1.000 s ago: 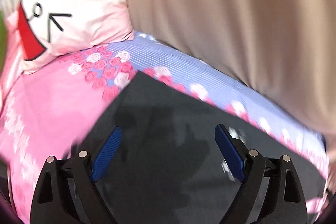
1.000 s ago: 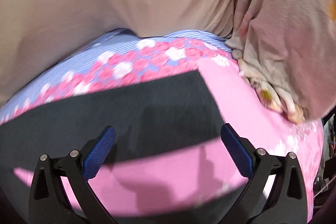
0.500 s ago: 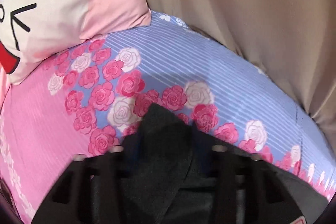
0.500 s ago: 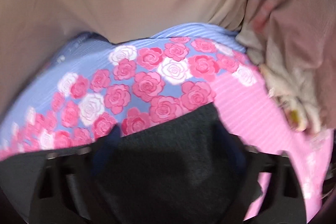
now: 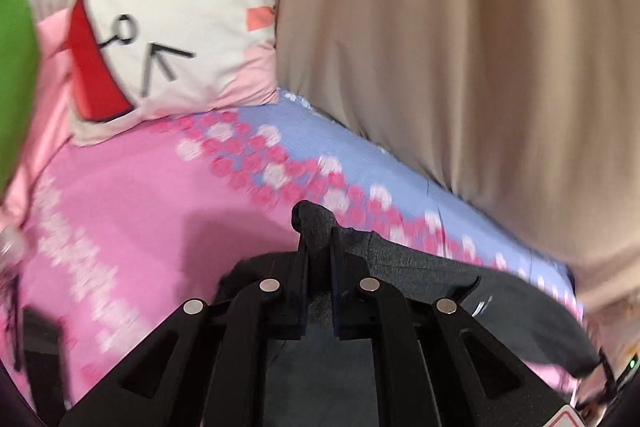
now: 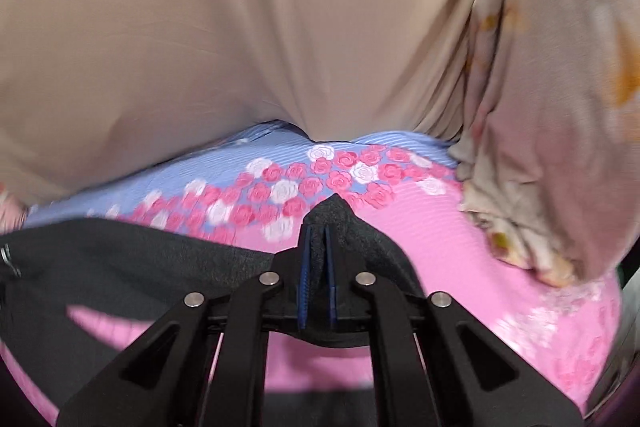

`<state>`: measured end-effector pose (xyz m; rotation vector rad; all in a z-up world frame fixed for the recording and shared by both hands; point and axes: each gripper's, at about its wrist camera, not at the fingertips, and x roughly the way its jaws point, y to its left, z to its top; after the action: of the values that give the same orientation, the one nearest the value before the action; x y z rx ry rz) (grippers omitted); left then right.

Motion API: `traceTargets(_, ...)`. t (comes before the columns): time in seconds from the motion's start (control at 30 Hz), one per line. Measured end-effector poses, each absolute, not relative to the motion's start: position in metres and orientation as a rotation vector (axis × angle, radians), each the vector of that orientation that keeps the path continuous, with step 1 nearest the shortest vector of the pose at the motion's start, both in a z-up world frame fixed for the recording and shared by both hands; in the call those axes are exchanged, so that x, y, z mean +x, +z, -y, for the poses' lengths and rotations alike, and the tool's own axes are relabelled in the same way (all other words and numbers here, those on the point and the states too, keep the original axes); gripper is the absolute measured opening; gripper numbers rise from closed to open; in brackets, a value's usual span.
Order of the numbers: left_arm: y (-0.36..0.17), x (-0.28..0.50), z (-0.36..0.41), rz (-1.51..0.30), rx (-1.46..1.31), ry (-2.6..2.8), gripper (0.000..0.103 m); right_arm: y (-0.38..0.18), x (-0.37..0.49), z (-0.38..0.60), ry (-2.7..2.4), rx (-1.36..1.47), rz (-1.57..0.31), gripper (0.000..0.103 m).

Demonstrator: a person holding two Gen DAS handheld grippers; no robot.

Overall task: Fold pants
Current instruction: 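Lift the waistband with both grippers and fold it over onto the legs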

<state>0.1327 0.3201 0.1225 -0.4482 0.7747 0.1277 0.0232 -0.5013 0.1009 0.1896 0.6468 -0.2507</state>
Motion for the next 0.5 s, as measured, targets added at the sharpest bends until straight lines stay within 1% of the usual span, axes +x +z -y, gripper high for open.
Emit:
traceTargets(0.1, 0.107, 0.081, -0.323, -0.806, -0.438, 0.124, 0.007, 0.087, -0.019, 0.498, -0.228, 0.179, -0.665, 0.006)
traceTargets(0.17, 0.081, 0.055, -0.337, -0.847, -0.443, 0.129, 0.007, 0.069, -0.041, 0.500, -0.222, 0.176, -0.704, 0.008)
traceTargets(0.2, 0.070, 0.043, -0.338, -0.867, -0.440, 0.129, 0.010, 0.057, -0.054, 0.501, -0.229, 0.177, -0.723, 0.009)
traceTargets(0.23, 0.055, 0.034, -0.339, -0.883, -0.426, 0.139, 0.013, 0.047, -0.062, 0.503, -0.248, 0.178, -0.747, 0.013)
traceTargets(0.27, 0.044, 0.029, -0.340, -0.881, -0.422, 0.159, 0.024, 0.039, -0.074, 0.505, -0.278, 0.188, -0.764, 0.015)
traceTargets(0.3, 0.038, 0.016, -0.342, -0.864, -0.440, 0.183, 0.043, 0.037, -0.085, 0.506, -0.287, 0.211, -0.763, 0.025)
traceTargets(0.33, 0.034, 0.010, -0.344, -0.850, -0.469, 0.181, 0.050, 0.034, -0.096, 0.508, -0.295, 0.245, -0.749, 0.043)
traceTargets(0.37, 0.033, 0.000, -0.344, -0.827, -0.520, 0.165, 0.057, 0.037, -0.110, 0.509, -0.308, 0.288, -0.718, 0.052)
traceTargets(0.4, 0.033, -0.005, -0.344, -0.810, -0.568, 0.140, 0.066, 0.039, -0.121, 0.509, -0.308, 0.312, -0.696, 0.064)
traceTargets(0.43, 0.034, -0.008, -0.344, -0.799, -0.630, 0.113, 0.071, 0.042, -0.131, 0.507, -0.297, 0.343, -0.669, 0.066)
traceTargets(0.5, 0.031, -0.006, -0.343, -0.789, -0.738, 0.076, 0.082, 0.041, -0.140, 0.504, -0.264, 0.396, -0.654, 0.067)
